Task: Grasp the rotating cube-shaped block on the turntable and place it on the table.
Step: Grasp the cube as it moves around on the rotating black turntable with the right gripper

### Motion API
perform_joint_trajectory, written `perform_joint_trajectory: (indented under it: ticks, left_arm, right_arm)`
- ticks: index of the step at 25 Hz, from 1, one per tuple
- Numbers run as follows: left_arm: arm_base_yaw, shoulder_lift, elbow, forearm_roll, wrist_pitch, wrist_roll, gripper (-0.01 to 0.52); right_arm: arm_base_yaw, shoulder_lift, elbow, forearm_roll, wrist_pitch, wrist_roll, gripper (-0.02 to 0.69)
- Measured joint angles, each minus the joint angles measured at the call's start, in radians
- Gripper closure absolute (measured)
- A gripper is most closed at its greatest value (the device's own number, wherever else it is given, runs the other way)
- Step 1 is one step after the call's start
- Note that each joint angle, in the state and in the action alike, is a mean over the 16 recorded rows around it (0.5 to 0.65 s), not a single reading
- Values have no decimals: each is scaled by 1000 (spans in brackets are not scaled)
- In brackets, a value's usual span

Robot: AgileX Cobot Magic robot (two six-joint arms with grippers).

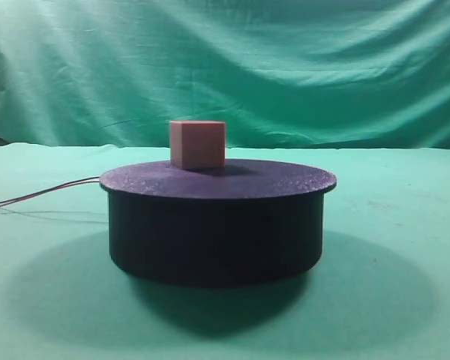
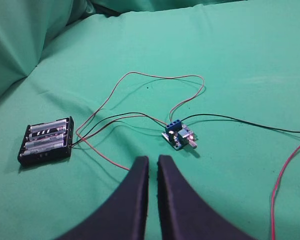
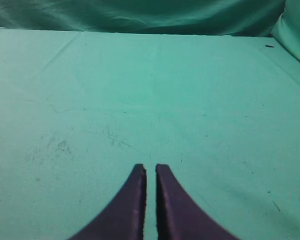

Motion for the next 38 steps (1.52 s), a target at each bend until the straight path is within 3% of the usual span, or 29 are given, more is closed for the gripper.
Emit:
perform_joint_trajectory:
  ticks: [7,13,20,30,34,38]
  left_arm:
    - [0,0,0,0,0,0,514]
    - [0,0,0,0,0,0,514]
    - [0,0,0,0,0,0,514]
    - [0,0,0,0,0,0,514]
    - [0,0,0,0,0,0,514]
    - [0,0,0,0,0,0,514]
  right_arm:
    - [0,93,-130,42,29,43,615]
    - [0,266,-300,75,266,27,615]
    - [40,535,-462,223,512,-190,634]
    - [292,931,-601,381,571,-459,661]
    - [404,1073,-667,366,566,-441,628]
    - [478,1183,-735,354,559,-409,523]
